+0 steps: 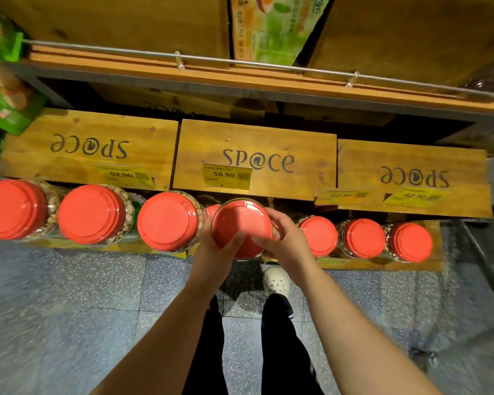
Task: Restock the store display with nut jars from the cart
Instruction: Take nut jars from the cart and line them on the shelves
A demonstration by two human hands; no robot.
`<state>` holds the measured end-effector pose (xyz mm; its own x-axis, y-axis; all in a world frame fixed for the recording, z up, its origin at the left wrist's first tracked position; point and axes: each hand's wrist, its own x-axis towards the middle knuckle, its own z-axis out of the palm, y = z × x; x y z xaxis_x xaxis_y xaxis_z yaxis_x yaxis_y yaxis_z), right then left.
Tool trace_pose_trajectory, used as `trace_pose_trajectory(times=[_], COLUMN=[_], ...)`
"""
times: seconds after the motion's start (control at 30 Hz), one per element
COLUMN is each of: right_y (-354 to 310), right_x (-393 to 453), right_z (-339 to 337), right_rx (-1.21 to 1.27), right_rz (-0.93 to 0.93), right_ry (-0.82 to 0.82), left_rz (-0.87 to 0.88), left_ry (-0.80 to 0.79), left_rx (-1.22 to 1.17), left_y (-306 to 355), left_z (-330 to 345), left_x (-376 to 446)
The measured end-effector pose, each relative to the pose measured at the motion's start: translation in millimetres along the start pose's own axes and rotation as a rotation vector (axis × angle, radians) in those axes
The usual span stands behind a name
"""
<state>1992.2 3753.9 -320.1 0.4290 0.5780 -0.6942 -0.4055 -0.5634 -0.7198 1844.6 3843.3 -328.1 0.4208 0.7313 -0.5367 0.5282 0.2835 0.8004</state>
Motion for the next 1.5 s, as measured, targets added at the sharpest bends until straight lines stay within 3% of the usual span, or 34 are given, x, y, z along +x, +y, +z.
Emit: trace_pose_trajectory(times=[0.33, 0.5, 0.77, 1.07, 1.27, 1.5], right_y=[-23.5, -51.7, -102.6, -111.1, -91.5, -55.1], right_x=[-25.7, -62.1, -155.1, -313.8, -392.7, -474.5], right_z=[-18.5, -43.6, -76.6, -111.2, -141.6, -224.1], right_rx=[-0.332, -0.512, -0.813, -0.933, -0.946, -0.846], right_rz=[-0.018, -0.084, -0.181, -0.125, -0.024, 0.042], right_ry=[0.011, 0.047, 0.256, 0.685, 0.794, 0.847], left_rz=[-0.207, -0.114, 0.267, 0.671, 0.914, 1.114], left_ry=[-0.048, -0.07, -0.069, -0.243, -0.391, -0.569], left_rx=[0.231, 0.565, 0.976, 1.116, 1.227, 1.36], left_y=[31.9, 86.7, 205.6, 276.0, 304.2, 318.8], left_z=[-3.6, -13.8, -8.0, 20.5, 67.0, 153.0], left_x=[-14.5, -41.0, -104.5, -193.6, -254.5, -328.5])
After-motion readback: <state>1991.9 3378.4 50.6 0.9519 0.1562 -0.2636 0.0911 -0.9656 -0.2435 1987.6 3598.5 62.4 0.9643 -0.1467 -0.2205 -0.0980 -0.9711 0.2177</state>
